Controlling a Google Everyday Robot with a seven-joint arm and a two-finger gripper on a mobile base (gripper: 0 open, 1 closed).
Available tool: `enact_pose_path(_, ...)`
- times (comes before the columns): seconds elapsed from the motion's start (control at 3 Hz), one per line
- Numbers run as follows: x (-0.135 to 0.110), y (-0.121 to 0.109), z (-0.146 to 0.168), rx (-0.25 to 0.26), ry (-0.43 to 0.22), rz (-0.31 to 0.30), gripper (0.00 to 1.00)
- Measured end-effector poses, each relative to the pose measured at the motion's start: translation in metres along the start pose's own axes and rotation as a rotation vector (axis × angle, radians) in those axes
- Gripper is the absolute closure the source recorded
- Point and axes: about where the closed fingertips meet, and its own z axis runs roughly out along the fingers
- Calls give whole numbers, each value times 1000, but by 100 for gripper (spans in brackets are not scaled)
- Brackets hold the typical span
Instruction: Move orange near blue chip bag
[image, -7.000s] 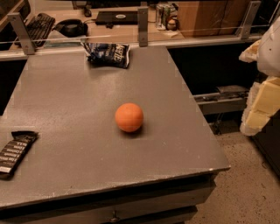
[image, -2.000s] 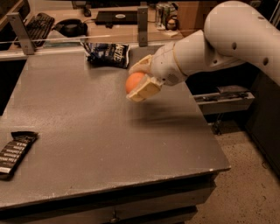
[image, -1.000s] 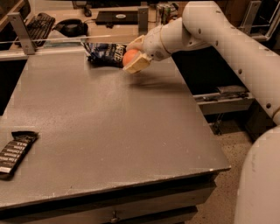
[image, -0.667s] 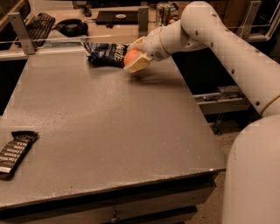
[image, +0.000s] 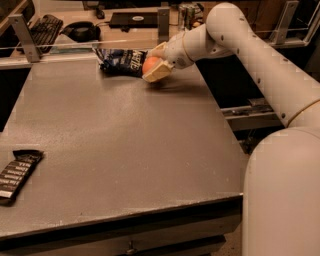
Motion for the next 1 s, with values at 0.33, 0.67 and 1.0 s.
enact_pose_path(0.33, 4, -1, 5, -7, -1, 8, 36)
enact_pose_path(0.67, 5, 0, 10, -16, -3, 14, 12)
enact_pose_path(1.0, 4, 1, 13, -23, -8, 16, 0)
